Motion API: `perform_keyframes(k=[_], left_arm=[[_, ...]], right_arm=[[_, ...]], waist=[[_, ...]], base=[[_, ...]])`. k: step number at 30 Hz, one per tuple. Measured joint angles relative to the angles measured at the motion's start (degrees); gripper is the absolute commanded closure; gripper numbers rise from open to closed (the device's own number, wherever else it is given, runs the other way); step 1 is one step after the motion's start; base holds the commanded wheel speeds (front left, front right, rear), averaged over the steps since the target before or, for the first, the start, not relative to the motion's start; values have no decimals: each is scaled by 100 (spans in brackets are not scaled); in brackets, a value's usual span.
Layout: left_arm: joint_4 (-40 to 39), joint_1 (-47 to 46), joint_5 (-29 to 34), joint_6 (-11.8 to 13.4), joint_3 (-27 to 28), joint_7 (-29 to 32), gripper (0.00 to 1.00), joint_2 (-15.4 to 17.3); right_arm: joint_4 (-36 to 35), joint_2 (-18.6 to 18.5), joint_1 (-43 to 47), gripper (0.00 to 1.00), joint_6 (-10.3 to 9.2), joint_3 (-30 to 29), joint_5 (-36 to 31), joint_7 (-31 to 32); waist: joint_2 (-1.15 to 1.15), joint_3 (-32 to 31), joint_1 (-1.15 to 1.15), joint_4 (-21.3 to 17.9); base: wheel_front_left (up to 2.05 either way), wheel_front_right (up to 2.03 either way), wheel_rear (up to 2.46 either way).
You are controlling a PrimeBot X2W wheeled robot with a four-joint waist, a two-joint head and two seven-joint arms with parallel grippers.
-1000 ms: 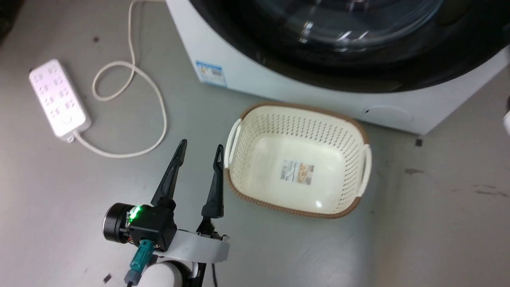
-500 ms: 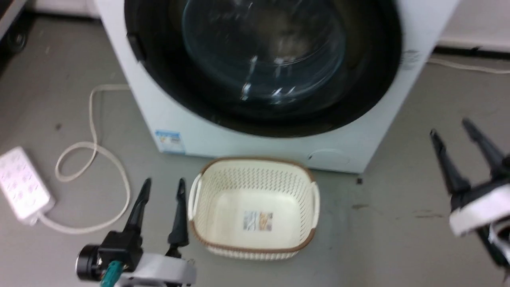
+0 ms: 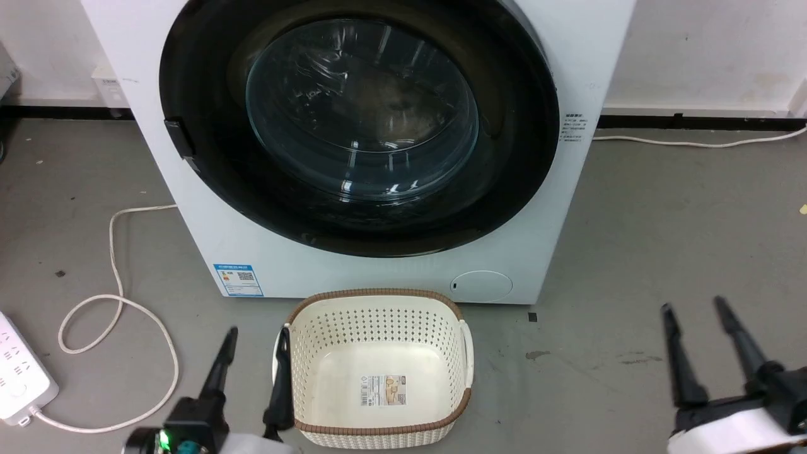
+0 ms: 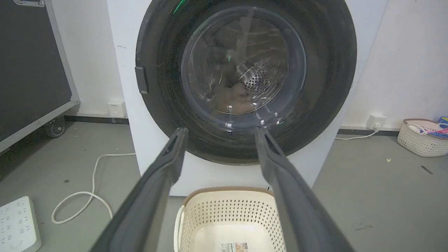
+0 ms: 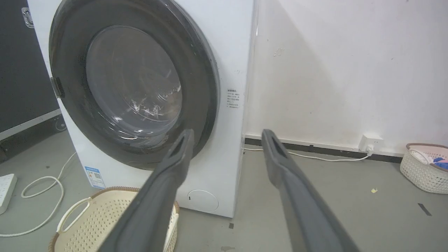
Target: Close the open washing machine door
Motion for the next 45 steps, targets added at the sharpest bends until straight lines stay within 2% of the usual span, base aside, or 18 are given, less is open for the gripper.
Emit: perform_keyframes(k=[4, 16, 17, 45], left_arm=[[198, 93, 98, 54, -79, 0, 0, -2], [233, 98, 149, 302, -99, 0, 0, -4], [236, 98, 147, 300, -103, 3, 100, -4], [162, 91, 204, 259, -29, 264, 100, -5]], right_arm=[[9, 240, 77, 0, 0, 97, -201, 0], [53, 287, 98, 0, 0, 268, -296, 0], [58, 287, 97, 100, 0, 275, -304, 1], [18, 325, 91, 100, 1, 282, -352, 259]], waist=[[0, 3, 0, 51], [0, -4, 0, 181], [0, -2, 0, 191], [0, 4, 0, 274]], base=[[0, 0, 0], [0, 0, 0], [0, 0, 0], [0, 0, 0]])
